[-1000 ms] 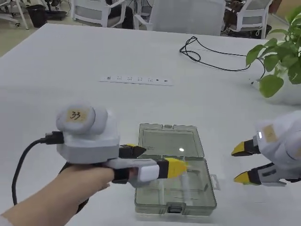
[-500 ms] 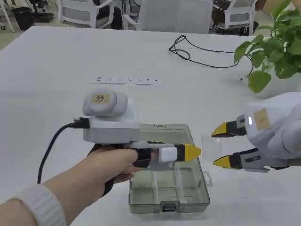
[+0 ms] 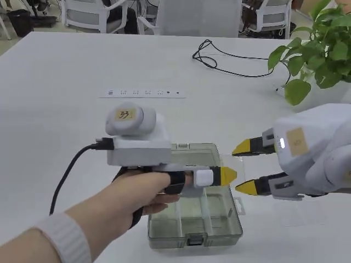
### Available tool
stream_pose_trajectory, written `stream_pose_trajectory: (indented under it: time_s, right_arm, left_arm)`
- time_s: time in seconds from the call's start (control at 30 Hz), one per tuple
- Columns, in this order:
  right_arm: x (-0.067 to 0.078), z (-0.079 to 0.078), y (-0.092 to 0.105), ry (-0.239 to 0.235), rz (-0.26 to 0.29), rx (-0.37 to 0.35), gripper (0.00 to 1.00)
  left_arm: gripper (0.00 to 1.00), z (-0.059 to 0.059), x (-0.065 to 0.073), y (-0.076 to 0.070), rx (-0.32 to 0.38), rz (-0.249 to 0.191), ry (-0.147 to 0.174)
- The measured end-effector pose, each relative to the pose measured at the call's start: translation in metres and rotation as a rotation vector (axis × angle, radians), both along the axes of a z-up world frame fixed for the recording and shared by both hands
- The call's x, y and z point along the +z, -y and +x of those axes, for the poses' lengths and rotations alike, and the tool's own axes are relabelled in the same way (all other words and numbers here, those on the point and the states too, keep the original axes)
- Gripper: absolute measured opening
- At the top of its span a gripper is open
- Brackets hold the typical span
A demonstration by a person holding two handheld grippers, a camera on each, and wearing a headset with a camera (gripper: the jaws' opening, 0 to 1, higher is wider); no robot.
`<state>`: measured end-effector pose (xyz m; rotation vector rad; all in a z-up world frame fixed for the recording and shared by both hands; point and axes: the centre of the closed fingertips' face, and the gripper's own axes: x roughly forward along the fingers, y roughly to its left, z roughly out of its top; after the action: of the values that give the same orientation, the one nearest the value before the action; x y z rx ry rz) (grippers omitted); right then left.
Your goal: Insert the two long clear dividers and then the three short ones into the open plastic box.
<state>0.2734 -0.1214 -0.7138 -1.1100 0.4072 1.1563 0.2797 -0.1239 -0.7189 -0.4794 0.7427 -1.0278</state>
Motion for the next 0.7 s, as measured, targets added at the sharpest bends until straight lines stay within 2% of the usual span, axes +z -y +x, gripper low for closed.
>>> stream_pose_trajectory:
  time_s: [0.2, 0.37, 0.47, 0.5, 0.57, 0.7]
  right_arm:
    - [0.0013, -0.0027, -0.0048, 0.017, -0.006, 0.013, 0.33]
    - [0.0, -0.0042, -0.0063, 0.026, -0.018, 0.025, 0.33]
    - [-0.0006, -0.005, -0.0066, 0.028, -0.022, 0.031, 0.33]
    - [-0.0006, -0.0058, -0.0065, 0.027, -0.021, 0.032, 0.33]
    - [-0.0004, -0.006, -0.0066, 0.028, -0.018, 0.035, 0.33]
    - [-0.0003, -0.0062, -0.0071, 0.028, -0.019, 0.036, 0.33]
  left_arm:
    - [0.09, -0.0021, -0.0022, -0.0005, 0.007, -0.007, -0.018]
    - [0.0, -0.006, 0.0014, 0.003, -0.003, -0.034, -0.028]
    - [0.0, -0.008, 0.002, 0.0043, -0.009, -0.034, -0.024]
    - [0.0, -0.0081, 0.0017, 0.0039, -0.008, -0.04, -0.039]
    - [0.0, -0.0079, 0.0021, 0.0038, -0.006, -0.046, -0.044]
    - [0.0, -0.0084, 0.0025, 0.0032, -0.011, -0.042, -0.039]
